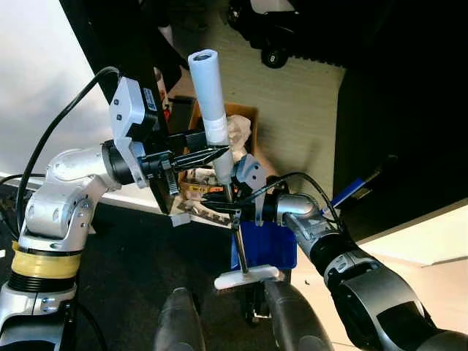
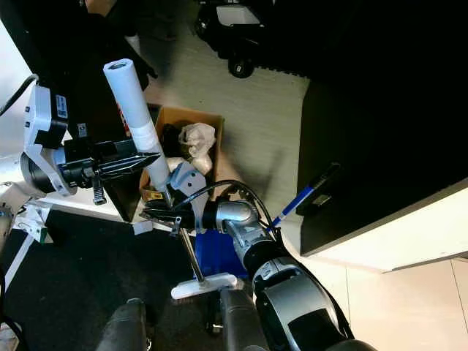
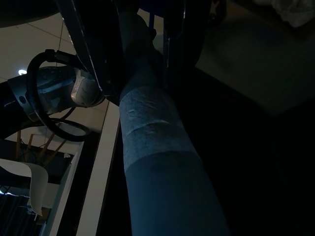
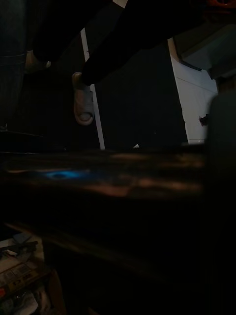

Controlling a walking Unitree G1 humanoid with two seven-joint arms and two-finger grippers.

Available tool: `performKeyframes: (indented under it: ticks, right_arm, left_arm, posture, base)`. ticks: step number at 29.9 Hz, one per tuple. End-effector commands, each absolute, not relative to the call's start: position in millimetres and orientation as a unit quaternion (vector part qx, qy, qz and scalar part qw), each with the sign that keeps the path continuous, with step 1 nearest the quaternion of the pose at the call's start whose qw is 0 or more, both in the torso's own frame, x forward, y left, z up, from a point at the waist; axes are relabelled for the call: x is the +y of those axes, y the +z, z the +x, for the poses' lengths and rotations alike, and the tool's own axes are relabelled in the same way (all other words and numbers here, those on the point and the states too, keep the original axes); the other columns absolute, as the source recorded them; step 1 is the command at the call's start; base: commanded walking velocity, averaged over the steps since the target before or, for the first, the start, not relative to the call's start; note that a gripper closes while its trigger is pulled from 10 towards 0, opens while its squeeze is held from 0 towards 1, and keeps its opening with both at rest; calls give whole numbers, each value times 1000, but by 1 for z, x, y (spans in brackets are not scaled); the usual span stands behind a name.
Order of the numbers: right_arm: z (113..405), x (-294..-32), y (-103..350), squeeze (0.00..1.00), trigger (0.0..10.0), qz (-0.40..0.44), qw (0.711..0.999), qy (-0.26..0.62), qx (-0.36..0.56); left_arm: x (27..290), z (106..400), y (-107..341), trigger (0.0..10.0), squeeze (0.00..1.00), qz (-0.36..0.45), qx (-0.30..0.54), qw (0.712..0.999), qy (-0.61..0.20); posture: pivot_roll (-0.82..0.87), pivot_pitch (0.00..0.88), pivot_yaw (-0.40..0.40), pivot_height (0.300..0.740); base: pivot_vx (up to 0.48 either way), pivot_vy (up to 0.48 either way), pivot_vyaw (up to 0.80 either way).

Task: Sweep floor

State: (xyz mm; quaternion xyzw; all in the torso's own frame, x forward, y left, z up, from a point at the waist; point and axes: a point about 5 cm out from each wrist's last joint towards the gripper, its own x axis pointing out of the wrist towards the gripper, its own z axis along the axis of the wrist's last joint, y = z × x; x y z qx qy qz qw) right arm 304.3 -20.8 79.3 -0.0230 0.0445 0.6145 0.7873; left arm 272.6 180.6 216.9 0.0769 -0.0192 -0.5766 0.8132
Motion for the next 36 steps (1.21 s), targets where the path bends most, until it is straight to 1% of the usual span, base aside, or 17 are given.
performKeyframes:
  ticks: [1,2,3,5,17,19,20,22,23,25,30,32,36]
  right_arm:
    - [312,-33,83,1000,314,6,807,589,41]
    - [312,-33,83,1000,4941,5,807,590,41]
    - [312,-33,83,1000,4941,5,807,590,41]
    - [312,-34,82,1000,10000,4,807,590,42]
    - [314,-35,84,1000,10000,3,811,584,38]
    - [318,-38,87,1000,10000,-3,822,569,35]
    - [321,-42,89,498,10000,-4,828,559,33]
    - [325,-46,91,498,10000,-6,833,552,32]
    - [329,-53,95,0,10000,-5,839,543,29]
    - [338,-68,104,0,10000,-4,854,520,18]
    - [345,-81,111,0,10000,-3,867,499,10]
    - [351,-101,119,0,10000,3,884,468,1]
    - [351,-107,118,0,10000,9,887,461,1]
  left_arm:
    - [199,272,196,0,0,87,52,829,-550]
    - [198,273,197,0,0,86,48,829,-551]
    - [198,273,197,0,0,86,48,829,-551]
    - [197,275,200,0,0,84,35,831,-549]
    - [198,279,204,0,0,96,16,838,-537]
    - [204,285,206,0,0,130,8,850,-511]
    - [207,288,207,0,0,142,6,856,-497]
    - [209,289,208,0,0,152,7,859,-488]
    - [213,291,208,0,0,166,9,864,-475]
    - [217,291,207,0,0,178,14,870,-460]
    - [220,291,203,0,0,187,19,875,-446]
    - [226,292,192,0,0,197,40,881,-429]
    - [227,291,188,0,0,198,46,879,-430]
  posture:
    - [45,128,-156,731]
    - [44,128,-155,731]
    - [44,128,-155,731]
    - [42,128,-154,731]
    - [43,124,-155,731]
    - [50,124,-160,731]
    - [50,125,-162,731]
    - [50,125,-162,731]
    - [50,125,-162,731]
    - [51,124,-162,731]
    - [45,123,-158,731]
    - [38,121,-154,731]
    - [37,121,-154,731]
  base:
    - [0,0,0]
    - [0,0,0]
    - [0,0,0]
    - [0,0,0]
    - [0,0,0]
    - [0,0,0]
    - [0,0,0]
    - [0,0,0]
    - [0,0,0]
    - [0,0,0]
    - [0,0,0]
    - [0,0,0]
    - [0,0,0]
